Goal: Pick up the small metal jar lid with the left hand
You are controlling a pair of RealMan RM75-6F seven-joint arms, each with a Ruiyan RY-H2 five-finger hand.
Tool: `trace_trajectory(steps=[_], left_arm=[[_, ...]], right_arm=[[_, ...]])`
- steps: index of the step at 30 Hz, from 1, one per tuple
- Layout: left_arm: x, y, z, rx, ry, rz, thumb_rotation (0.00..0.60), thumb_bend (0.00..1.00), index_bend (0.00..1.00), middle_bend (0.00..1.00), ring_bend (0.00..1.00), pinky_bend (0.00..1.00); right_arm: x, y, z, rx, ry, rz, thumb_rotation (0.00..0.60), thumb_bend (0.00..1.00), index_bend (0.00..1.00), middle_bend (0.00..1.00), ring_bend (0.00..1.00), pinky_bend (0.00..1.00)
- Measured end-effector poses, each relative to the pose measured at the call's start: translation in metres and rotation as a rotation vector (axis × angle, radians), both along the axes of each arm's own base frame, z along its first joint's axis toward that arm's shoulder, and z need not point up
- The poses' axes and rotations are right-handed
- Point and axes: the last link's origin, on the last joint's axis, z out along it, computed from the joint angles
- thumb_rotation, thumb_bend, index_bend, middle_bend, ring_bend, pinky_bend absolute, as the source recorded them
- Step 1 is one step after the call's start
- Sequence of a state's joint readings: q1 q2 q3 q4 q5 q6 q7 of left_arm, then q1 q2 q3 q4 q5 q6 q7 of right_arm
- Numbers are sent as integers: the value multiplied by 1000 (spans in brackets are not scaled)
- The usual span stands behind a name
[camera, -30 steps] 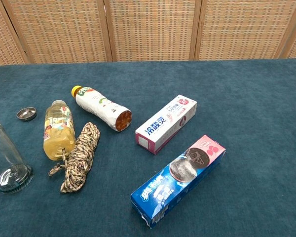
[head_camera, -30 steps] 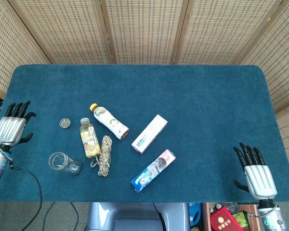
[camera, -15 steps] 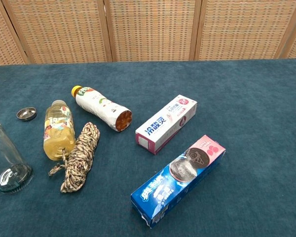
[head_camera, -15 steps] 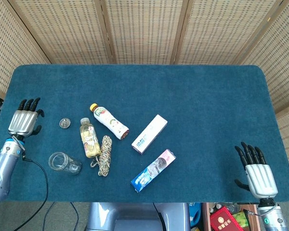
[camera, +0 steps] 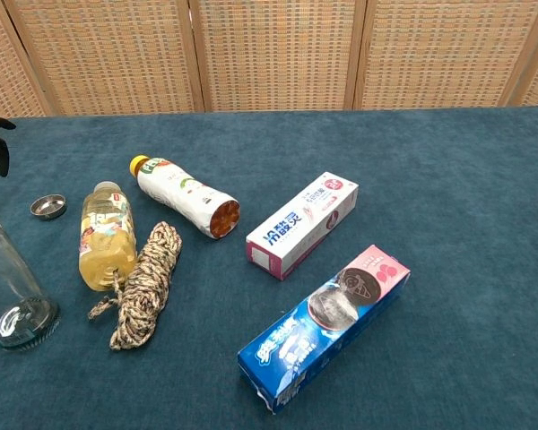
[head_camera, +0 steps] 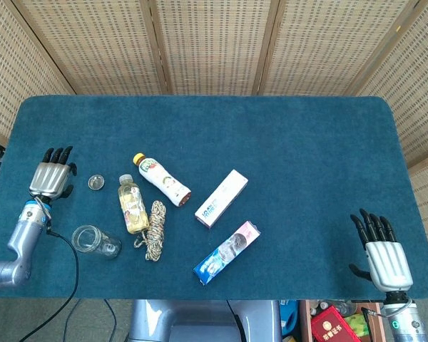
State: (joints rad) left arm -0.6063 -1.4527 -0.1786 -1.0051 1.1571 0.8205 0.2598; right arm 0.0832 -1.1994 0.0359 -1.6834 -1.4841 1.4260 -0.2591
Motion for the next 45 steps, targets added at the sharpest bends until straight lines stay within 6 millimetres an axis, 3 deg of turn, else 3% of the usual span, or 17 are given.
trace_trajectory(steps=[19, 45], left_arm=[[11, 17, -36, -36, -23, -27, 600, 388, 481, 0, 0, 0], [12, 26, -51, -53, -1, -35, 600, 411, 505, 0, 0, 0]], right_arm=[[-3, -1, 0, -3, 2, -13, 600, 0, 0, 0, 0, 0], [-4, -2, 0, -6, 3, -18, 600, 0, 0, 0, 0, 0]])
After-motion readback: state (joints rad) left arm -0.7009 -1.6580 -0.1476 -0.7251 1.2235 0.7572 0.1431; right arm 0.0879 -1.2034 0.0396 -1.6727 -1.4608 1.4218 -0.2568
